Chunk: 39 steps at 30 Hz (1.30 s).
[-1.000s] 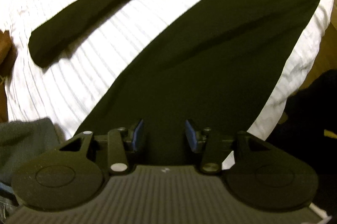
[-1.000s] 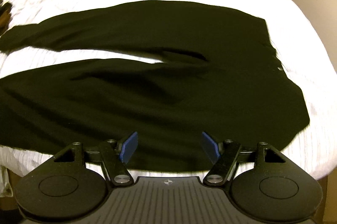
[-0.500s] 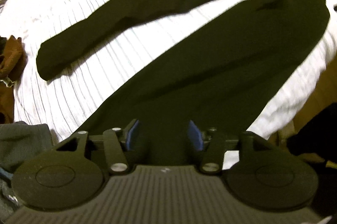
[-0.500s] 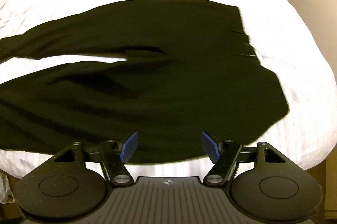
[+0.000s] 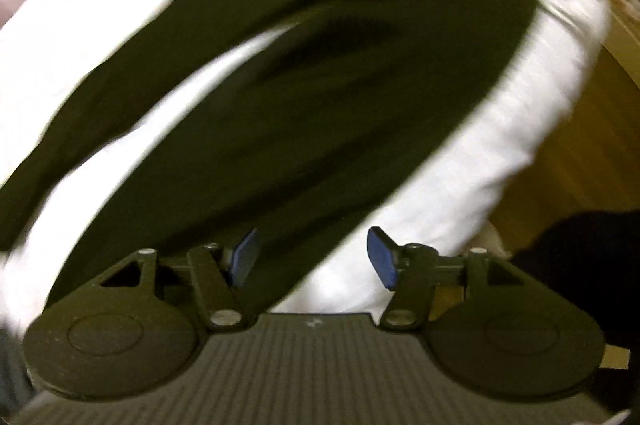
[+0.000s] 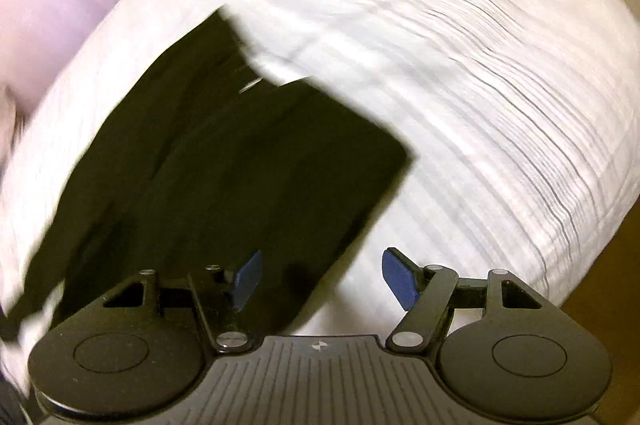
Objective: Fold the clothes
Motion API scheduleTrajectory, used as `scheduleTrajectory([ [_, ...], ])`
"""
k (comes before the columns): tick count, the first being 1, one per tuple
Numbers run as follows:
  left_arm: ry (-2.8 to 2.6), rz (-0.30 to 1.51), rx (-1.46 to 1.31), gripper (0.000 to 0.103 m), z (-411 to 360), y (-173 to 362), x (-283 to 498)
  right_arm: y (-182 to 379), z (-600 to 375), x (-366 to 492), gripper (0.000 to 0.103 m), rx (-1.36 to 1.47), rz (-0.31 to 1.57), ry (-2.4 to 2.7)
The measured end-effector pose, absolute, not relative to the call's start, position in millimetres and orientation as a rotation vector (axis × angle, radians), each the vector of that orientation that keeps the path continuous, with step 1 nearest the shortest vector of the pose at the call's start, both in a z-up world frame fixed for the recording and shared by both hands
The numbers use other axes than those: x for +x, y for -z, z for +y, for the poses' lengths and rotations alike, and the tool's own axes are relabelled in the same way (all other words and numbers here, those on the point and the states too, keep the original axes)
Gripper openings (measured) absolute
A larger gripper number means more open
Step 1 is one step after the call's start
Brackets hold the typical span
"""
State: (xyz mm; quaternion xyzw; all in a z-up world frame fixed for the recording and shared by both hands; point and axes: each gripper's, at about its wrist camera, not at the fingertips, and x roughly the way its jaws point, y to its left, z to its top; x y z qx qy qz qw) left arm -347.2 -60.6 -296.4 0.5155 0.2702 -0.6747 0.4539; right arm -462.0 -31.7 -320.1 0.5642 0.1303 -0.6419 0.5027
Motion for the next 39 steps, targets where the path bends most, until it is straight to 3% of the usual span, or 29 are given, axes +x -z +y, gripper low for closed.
scheduleTrajectory([
  [4, 1.828, 0.601, 1.343, 0.055, -86.3, 311.5, -411.6, 343.5, -41.6, -495.1, 0.07, 1.393, 0.288, 1.579],
  [12, 1.897, 0.492, 1.289, 0.056, -155.3, 304.9, -455.5, 283.0, -90.7, -503.7, 0.07, 1.077, 0.364, 1.359],
  [17, 1.913, 0.441, 1.301, 0.056, -187.0, 312.5, -478.2, 313.6, -174.7, -520.3, 0.07, 1.198, 0.54, 1.12],
  [21, 1.92, 0.445, 1.31, 0.056, -191.9, 311.7, -488.9, 318.6, -184.9, -511.7, 0.07, 1.344, 0.603, 0.827],
  [27, 1.903, 0.493, 1.332, 0.056, -196.0, 322.5, -497.6, 338.6, -199.0, -523.2, 0.07, 1.484, 0.489, 0.685],
  [31, 1.914, 0.498, 1.355, 0.056, -197.4, 326.6, -502.6, 369.1, -207.6, -541.0, 0.069, 1.623, 0.309, 0.722],
  [32, 1.917, 0.497, 1.356, 0.056, -197.4, 325.7, -502.8, 369.6, -208.2, -541.4, 0.047, 1.625, 0.293, 0.72],
  [33, 1.919, 0.496, 1.357, 0.056, -197.4, 324.7, -503.0, 363.5, -207.1, -539.9, 0.034, 1.599, 0.289, 0.71],
  [36, 1.91, 0.511, 1.334, 0.056, -198.7, 323.3, -498.2, 311.9, -197.9, -532.9, 0.021, 1.315, 0.254, 0.673],
  [39, 1.902, 0.53, 1.32, 0.056, -201.7, 325.9, -495.2, 273.0, -189.4, -526.5, 0.02, 1.049, 0.258, 0.724],
])
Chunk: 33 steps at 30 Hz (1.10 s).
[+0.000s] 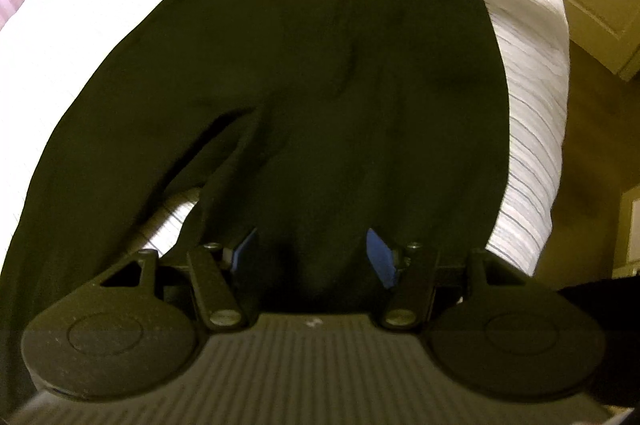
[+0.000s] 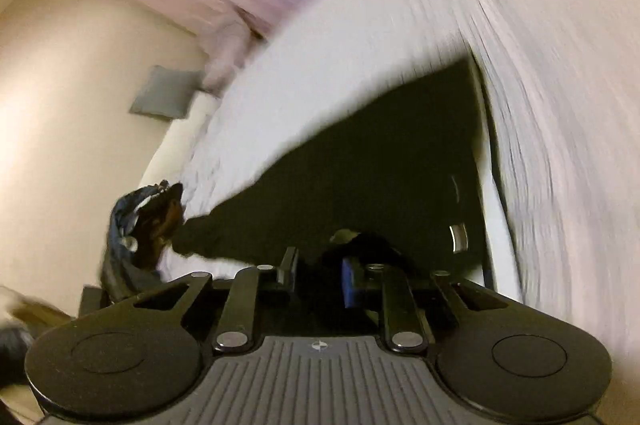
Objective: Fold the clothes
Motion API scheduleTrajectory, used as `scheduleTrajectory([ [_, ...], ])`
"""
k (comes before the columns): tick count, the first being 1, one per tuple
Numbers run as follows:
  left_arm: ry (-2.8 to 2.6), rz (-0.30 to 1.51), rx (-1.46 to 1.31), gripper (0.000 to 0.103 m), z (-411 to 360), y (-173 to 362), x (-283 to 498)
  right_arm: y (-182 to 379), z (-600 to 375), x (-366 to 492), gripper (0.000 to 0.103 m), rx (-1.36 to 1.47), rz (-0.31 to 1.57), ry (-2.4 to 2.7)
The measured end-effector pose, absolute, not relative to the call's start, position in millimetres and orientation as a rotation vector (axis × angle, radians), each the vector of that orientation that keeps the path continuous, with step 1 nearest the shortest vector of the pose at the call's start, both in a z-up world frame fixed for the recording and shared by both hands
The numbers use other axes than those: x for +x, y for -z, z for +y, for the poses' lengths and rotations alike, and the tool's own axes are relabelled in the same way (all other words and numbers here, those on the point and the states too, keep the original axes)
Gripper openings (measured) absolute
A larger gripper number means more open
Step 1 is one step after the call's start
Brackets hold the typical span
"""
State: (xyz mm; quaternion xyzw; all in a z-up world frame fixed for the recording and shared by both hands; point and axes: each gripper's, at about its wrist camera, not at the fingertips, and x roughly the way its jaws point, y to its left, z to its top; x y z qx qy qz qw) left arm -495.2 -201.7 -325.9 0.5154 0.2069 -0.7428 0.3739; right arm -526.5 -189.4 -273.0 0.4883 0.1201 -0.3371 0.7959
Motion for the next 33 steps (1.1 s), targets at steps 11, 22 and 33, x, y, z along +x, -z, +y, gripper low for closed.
scheduleTrajectory([
  [11, 1.913, 0.517, 1.311, 0.056, -205.2, 325.2, -492.8, 309.5, -183.2, -532.6, 0.034, 1.102, 0.56, 1.087],
  [22, 2.013, 0.473, 1.312, 0.056, -208.0, 325.5, -514.9, 329.3, -60.6, -554.2, 0.076, 1.351, 0.278, 1.188],
  [33, 1.99, 0.471, 1.346, 0.056, -189.6, 319.5, -511.9, 337.7, -70.3, -559.9, 0.009, 1.427, 0.134, 1.203],
])
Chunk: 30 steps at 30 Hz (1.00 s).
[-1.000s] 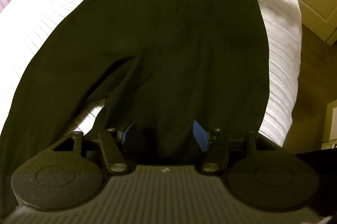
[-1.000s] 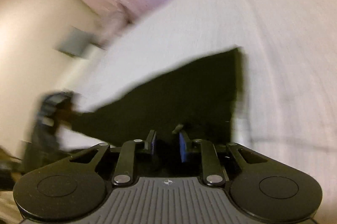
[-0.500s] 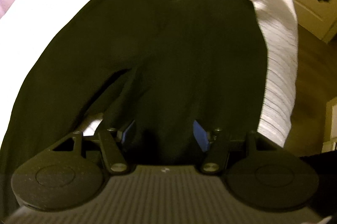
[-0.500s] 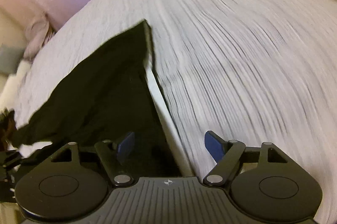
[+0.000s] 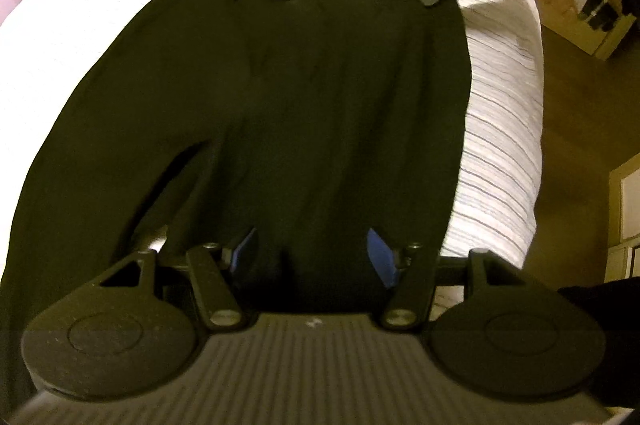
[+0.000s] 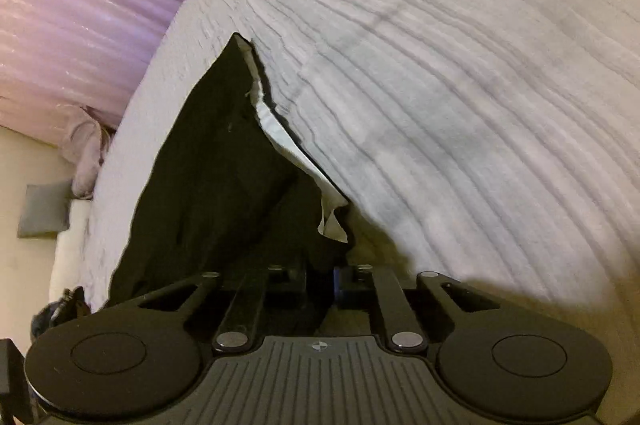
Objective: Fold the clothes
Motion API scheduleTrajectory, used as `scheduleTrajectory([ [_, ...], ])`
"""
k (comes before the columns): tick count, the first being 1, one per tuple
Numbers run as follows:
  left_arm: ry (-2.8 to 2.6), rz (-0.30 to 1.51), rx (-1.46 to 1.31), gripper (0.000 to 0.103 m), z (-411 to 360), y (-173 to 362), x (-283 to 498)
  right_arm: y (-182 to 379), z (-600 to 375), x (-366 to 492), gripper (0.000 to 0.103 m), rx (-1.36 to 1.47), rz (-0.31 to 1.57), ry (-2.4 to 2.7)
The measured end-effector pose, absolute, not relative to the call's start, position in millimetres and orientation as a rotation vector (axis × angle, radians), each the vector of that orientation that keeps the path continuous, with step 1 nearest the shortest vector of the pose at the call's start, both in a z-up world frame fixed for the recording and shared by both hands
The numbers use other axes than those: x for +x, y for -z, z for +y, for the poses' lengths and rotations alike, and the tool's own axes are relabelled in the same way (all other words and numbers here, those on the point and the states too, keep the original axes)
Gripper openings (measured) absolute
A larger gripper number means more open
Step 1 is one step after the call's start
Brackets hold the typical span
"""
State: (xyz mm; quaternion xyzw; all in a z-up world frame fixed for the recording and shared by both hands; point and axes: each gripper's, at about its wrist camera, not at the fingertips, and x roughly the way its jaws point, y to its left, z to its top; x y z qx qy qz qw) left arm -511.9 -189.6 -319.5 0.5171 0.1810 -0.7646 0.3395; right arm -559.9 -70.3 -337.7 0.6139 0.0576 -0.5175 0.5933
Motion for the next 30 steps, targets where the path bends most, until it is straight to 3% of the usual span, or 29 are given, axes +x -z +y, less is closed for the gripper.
scheduleTrajectory([
  [4, 1.91, 0.531, 1.313, 0.056, -173.0, 309.8, -493.1, 329.7, -70.3, -550.8, 0.014, 1.406, 0.223, 1.247],
  [5, 1.88, 0.549, 1.307, 0.056, -167.5, 306.9, -486.2, 323.9, -71.6, -547.2, 0.035, 1.379, 0.266, 1.268],
  [7, 1.817, 0.566, 1.303, 0.056, -151.5, 298.9, -470.5, 310.6, -73.2, -537.9, 0.059, 1.297, 0.372, 1.322],
  [8, 1.78, 0.572, 1.3, 0.057, -142.8, 294.8, -461.5, 302.2, -74.5, -532.0, 0.062, 1.251, 0.425, 1.338],
  [13, 1.573, 0.655, 1.252, 0.056, -94.8, 270.9, -408.2, 269.5, -61.9, -500.0, 0.062, 1.154, 0.614, 1.335],
  [23, 1.282, 0.721, 1.198, 0.063, 2.6, 234.1, -289.9, 217.8, -5.2, -393.9, 0.062, 1.091, 0.801, 1.275],
  [25, 1.229, 0.742, 1.169, 0.066, 18.9, 228.9, -265.2, 209.6, 4.3, -372.3, 0.062, 1.088, 0.832, 1.294],
  [28, 1.163, 0.787, 1.066, 0.08, 38.1, 216.7, -222.8, 198.7, 15.2, -340.1, 0.062, 1.087, 0.862, 1.316],
  [30, 1.126, 0.82, 0.984, 0.089, 48.9, 209.3, -195.4, 189.2, 20.2, -316.1, 0.071, 1.068, 0.864, 1.33],
])
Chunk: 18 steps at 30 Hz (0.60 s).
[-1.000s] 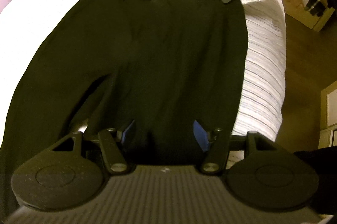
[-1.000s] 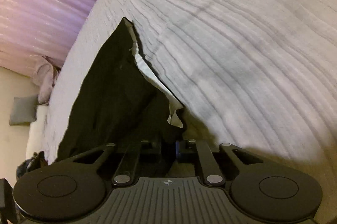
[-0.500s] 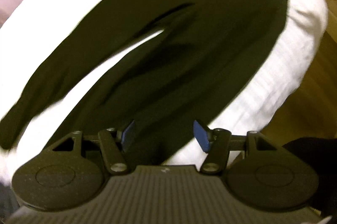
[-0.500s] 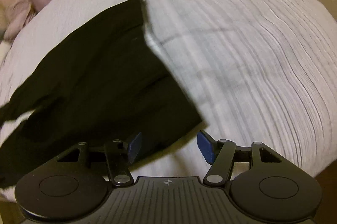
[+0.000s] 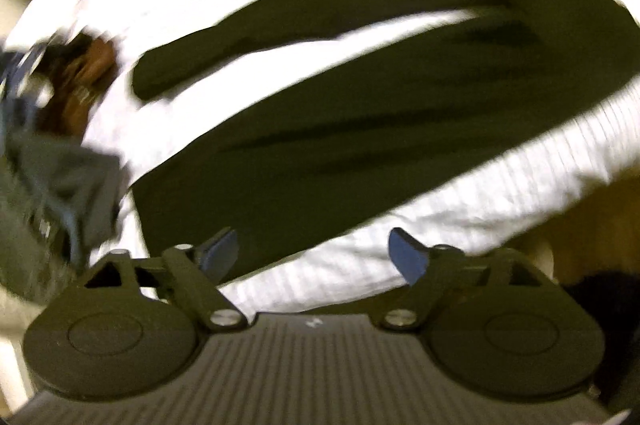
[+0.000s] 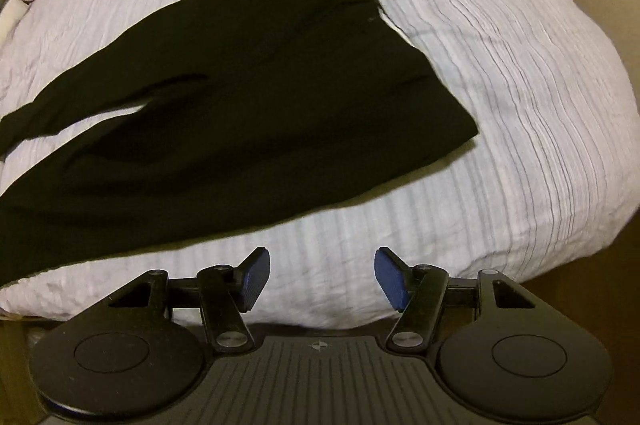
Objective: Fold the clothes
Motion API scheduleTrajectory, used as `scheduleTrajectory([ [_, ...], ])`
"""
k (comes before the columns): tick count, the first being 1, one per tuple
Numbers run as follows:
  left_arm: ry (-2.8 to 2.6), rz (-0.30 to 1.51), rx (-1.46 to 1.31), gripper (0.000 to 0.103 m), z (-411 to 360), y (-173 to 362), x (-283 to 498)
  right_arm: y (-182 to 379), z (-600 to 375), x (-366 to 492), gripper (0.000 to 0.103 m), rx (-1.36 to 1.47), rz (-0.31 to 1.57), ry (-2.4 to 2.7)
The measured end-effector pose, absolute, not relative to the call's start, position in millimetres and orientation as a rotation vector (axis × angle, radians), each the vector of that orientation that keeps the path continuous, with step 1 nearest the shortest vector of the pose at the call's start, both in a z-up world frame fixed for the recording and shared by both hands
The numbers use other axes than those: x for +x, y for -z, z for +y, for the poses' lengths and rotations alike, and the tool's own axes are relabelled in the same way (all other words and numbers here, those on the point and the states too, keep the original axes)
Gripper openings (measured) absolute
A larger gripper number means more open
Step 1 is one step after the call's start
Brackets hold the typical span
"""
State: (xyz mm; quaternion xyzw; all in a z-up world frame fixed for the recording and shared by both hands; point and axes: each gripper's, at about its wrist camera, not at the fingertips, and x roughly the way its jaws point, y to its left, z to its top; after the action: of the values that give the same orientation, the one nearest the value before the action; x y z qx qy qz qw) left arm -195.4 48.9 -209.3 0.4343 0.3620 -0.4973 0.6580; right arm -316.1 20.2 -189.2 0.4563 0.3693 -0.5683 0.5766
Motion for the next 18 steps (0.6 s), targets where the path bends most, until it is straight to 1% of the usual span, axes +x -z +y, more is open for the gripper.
scheduleTrajectory([
  [1, 1.119, 0.827, 0.959, 0.091, 52.8, 207.1, -183.9, 184.0, 22.4, -302.9, 0.085, 1.052, 0.857, 1.334],
  [2, 1.112, 0.834, 0.936, 0.094, 56.7, 205.0, -172.8, 178.8, 24.6, -289.7, 0.088, 1.036, 0.85, 1.337],
  [4, 1.102, 0.84, 0.904, 0.096, 64.2, 202.3, -154.2, 169.4, 28.7, -263.2, 0.088, 1.008, 0.841, 1.337],
  [5, 1.098, 0.839, 0.897, 0.098, 67.9, 201.8, -147.2, 166.3, 30.3, -250.1, 0.088, 1.002, 0.845, 1.325],
  [9, 1.072, 0.844, 0.864, 0.099, 82.4, 197.9, -124.2, 159.7, 33.4, -207.9, 0.088, 0.979, 0.89, 1.298],
  [14, 1.057, 0.844, 0.867, 0.099, 92.2, 206.3, -121.5, 152.5, 28.8, -177.4, 0.088, 0.939, 0.944, 1.272],
  [18, 1.053, 0.872, 0.838, 0.099, 93.2, 216.1, -128.6, 154.0, 26.9, -171.2, 0.088, 0.902, 0.985, 1.27],
])
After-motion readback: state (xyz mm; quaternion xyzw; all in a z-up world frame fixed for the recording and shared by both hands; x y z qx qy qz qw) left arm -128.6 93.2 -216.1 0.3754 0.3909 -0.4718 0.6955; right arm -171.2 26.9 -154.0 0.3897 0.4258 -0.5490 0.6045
